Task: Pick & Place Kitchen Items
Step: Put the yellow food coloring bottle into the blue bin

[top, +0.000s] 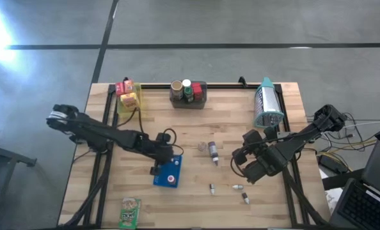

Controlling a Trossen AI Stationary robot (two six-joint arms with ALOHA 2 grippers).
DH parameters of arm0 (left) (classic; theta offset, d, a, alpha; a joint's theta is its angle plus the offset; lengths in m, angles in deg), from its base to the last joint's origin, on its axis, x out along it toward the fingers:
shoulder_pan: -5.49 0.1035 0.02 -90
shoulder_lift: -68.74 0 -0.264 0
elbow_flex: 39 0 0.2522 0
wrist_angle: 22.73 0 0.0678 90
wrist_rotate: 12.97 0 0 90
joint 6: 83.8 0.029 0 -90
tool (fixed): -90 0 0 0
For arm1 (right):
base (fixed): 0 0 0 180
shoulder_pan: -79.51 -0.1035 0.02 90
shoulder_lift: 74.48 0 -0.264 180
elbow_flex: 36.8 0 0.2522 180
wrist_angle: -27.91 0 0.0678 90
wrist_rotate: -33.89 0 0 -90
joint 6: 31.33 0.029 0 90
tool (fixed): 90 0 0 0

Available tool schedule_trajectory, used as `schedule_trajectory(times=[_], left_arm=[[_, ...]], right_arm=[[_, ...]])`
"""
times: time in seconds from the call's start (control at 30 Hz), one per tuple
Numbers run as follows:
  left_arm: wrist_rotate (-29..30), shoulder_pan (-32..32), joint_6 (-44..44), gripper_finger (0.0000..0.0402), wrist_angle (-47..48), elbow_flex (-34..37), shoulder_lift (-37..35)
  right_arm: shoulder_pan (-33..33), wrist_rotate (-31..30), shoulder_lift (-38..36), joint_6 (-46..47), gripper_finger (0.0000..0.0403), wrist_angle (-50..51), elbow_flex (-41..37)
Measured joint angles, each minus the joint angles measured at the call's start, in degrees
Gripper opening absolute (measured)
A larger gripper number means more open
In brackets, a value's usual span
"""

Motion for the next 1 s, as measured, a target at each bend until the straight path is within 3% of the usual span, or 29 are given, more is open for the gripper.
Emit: schedule_trajectory(times=[0.43,1.0], left_arm=[[0.0,0.1,2.1,0.0076,-13.4,7.2,2.3],[1.4,0.6,3.9,0.0078,-14.0,7.4,2.9]], right_arm=[[0.0,0.1,0.0,-0.2,0.0008,-0.1,-0.6],[0.0,0.0,0.0,-0.2,0.0008,-0.4,-0.8]])
